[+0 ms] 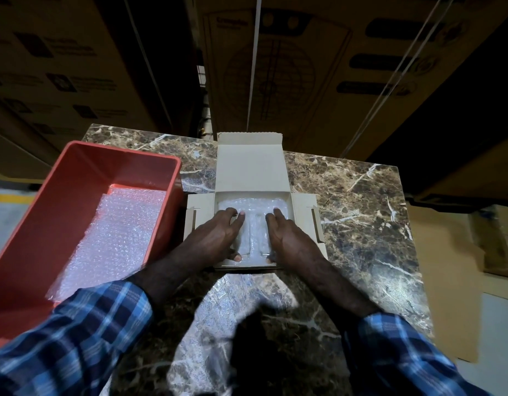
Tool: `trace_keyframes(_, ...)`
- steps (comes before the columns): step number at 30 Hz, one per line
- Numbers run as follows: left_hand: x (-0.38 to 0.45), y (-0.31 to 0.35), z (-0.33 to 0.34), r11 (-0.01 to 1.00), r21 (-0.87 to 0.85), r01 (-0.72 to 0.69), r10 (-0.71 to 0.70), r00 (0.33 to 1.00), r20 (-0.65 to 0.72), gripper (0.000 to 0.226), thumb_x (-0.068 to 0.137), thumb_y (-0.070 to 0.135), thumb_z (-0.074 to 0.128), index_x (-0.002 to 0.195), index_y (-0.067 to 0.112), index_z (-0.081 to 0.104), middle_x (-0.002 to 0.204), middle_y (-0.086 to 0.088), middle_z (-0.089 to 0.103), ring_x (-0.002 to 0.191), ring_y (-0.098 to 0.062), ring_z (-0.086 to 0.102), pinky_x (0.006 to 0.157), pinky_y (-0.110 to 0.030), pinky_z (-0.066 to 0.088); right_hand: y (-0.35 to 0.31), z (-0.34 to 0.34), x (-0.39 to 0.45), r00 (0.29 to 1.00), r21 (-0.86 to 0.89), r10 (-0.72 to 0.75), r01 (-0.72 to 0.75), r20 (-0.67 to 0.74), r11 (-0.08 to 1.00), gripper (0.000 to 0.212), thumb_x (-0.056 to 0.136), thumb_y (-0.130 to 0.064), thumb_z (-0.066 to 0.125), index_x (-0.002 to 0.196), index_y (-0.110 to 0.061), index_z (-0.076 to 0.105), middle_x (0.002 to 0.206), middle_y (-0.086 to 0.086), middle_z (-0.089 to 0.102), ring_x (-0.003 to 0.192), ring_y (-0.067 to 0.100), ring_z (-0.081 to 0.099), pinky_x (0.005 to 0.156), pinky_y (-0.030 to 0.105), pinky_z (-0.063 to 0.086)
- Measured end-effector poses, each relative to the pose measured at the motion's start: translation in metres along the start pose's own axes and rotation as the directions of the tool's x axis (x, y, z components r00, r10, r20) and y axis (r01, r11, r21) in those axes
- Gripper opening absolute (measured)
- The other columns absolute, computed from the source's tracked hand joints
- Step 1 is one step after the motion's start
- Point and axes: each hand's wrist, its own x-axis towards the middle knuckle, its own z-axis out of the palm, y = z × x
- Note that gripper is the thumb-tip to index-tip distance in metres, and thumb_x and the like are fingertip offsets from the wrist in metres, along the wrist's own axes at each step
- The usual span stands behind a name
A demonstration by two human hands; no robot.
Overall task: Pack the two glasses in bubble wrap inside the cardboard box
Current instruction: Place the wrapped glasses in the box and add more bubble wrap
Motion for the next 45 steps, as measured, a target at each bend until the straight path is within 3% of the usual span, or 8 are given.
trace_keyframes(9,-0.003,0.001,-0.007,0.997,-0.066,0.026,-0.029,0.999,-0.037,0.094,0.081,0.036,0.081,0.152,0.001,0.032,0.152,-0.019,0.034,0.138,-0.035,0.038,0.108,-0.042,0.042,-0.004,-0.023,0.002,0.998,0.167,0.063,-0.067,0.026,0.984,0.084,0.079,-0.029,0.083,0.142,-0.008,0.032,0.158,0.018,0.024,0.124,0.037,0.052,0.096,0.043,0.049)
trace_keyframes(16,-0.055,-0.002,-0.029,0.998,-0.04,0.05,-0.06,0.946,-0.318,0.053,0.087,0.037,0.07,0.127,0.003,0.064,0.125,-0.02,0.061,0.111,-0.038,0.061,0.092,-0.048,0.055,-0.028,-0.038,-0.02,0.934,0.294,0.089,0.019,-0.347,0.955,0.038,0.093,-0.025,0.065,0.127,-0.008,0.056,0.119,0.012,0.063,0.112,0.032,0.056,0.083,0.042,0.051)
trace_keyframes(23,-0.124,-0.007,-0.051,0.981,-0.09,0.17,-0.192,0.861,-0.47,0.05,0.09,0.043,0.051,0.121,0.009,0.07,0.123,-0.013,0.063,0.113,-0.03,0.059,0.095,-0.04,0.051,-0.087,-0.046,-0.02,0.889,0.316,-0.055,0.219,-0.454,0.923,0.027,0.09,-0.019,0.066,0.115,-0.009,0.065,0.108,0.01,0.07,0.107,0.032,0.059,0.08,0.043,0.054)
trace_keyframes(28,-0.178,-0.06,-0.048,0.912,-0.111,0.395,-0.409,0.855,-0.32,0.043,0.09,0.02,0.067,0.132,0.014,0.064,0.123,-0.011,0.067,0.116,-0.034,0.061,0.101,-0.037,0.045,-0.16,-0.053,-0.028,0.852,0.343,-0.203,0.397,-0.483,0.851,0.013,0.088,-0.013,0.059,0.097,-0.008,0.068,0.096,0.01,0.069,0.092,0.029,0.059,0.079,0.038,0.051)
trace_keyframes(31,-0.199,-0.091,-0.047,0.88,0.075,0.469,-0.473,0.88,0.044,0.053,0.094,0.025,0.065,0.145,0.023,0.05,0.141,-0.004,0.057,0.131,-0.023,0.051,0.108,-0.026,0.033,-0.205,-0.044,-0.016,0.843,0.235,-0.328,0.453,-0.426,0.86,0.009,0.087,-0.009,0.058,0.086,-0.006,0.067,0.088,0.011,0.069,0.089,0.031,0.059,0.077,0.04,0.049)
trace_keyframes(35,-0.202,-0.115,-0.046,0.873,0.305,0.381,-0.476,0.803,0.36,0.061,0.09,0.029,0.068,0.146,0.022,0.046,0.141,-0.006,0.054,0.129,-0.023,0.052,0.106,-0.027,0.037,-0.265,-0.033,0.009,0.92,0.088,-0.359,0.375,-0.158,0.923,0.018,0.092,-0.012,0.057,0.106,-0.007,0.068,0.101,0.013,0.068,0.1,0.032,0.059,0.075,0.036,0.051)
trace_keyframes(41,-0.208,-0.156,-0.016,0.876,0.402,0.267,-0.407,0.856,0.318,0.033,0.101,0.024,0.049,0.134,0.018,0.052,0.128,-0.011,0.054,0.112,-0.032,0.06,0.089,-0.037,0.049,-0.308,-0.003,0.038,0.979,-0.067,-0.135,0.147,0.155,0.987,0.034,0.092,-0.019,0.067,0.124,-0.011,0.059,0.125,0.013,0.058,0.121,0.034,0.052,0.091,0.039,0.048)
trace_keyframes(45,-0.208,-0.18,0.008,0.901,0.354,0.251,-0.32,0.935,0.151,0.043,0.051,0.022,0.096,0.081,0.014,0.067,0.071,-0.01,0.058,0.044,-0.027,0.058,0.031,-0.026,0.039,-0.312,0.019,0.043,0.979,-0.081,0.002,0.015,0.204,0.997,0.051,0.086,-0.022,0.074,0.131,-0.014,0.05,0.127,0.014,0.048,0.119,0.034,0.05,0.092,0.045,0.045)
